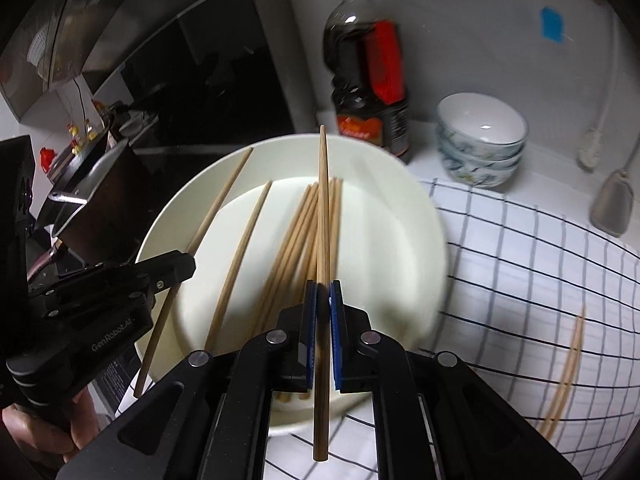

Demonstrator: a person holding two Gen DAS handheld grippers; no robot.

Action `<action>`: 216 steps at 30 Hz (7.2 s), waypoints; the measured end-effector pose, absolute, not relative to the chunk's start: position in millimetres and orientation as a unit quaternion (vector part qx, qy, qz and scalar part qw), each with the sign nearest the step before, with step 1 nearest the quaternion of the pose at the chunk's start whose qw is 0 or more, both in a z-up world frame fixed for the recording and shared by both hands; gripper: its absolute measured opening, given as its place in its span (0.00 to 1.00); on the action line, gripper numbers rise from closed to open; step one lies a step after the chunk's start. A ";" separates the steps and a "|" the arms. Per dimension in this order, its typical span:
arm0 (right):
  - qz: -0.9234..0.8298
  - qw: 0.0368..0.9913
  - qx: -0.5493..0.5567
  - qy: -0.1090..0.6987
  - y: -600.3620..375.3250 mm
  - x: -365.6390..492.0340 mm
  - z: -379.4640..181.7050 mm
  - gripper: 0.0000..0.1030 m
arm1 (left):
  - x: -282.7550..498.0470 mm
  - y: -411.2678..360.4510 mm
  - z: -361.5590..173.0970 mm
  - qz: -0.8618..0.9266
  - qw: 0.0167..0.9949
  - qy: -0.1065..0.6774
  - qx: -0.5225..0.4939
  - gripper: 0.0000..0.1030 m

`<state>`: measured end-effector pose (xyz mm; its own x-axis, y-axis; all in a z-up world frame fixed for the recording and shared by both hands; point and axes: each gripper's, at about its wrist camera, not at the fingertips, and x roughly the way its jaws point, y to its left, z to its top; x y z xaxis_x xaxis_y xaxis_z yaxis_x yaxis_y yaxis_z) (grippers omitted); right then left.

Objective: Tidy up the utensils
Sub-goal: 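Carry both held chopsticks up and over the white dish, then open the left tool over the dish while the right tool releases its chopstick, then move both open tools back over the last chopsticks on the cloth, then close the left tool on a chopstick while the right tool grasps the other, then carry both held chopsticks up and over the white dish, then open the left tool into the dish while the right tool releases its chopstick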

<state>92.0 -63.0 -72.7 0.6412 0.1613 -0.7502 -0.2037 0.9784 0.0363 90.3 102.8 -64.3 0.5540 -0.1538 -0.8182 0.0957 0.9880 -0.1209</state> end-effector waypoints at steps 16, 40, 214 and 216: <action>0.078 0.868 -0.025 0.489 -46.5 138.2 -114.3 0.06 | 127.7 109.8 -106.0 -0.070 0.848 0.523 -0.042 0.08; 0.047 0.899 -0.017 0.434 -67.4 76.1 -73.7 0.49 | 83.9 134.4 -59.6 -0.013 0.876 0.479 -0.044 0.88; 0.067 0.913 -0.039 0.401 -50.5 90.3 -52.4 0.34 | 91.1 159.5 -43.3 0.004 0.868 0.491 -0.074 0.86; 0.064 0.911 -0.038 0.405 -52.4 85.6 -50.9 0.39 | 87.1 160.7 -39.0 0.008 0.868 0.491 -0.076 0.90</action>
<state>85.6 -52.4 -50.9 0.6645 0.0856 -0.7424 -0.1469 0.9890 -0.0174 87.1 160.7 -39.0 0.5175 -0.0604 -0.8535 -0.0882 0.9884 -0.1235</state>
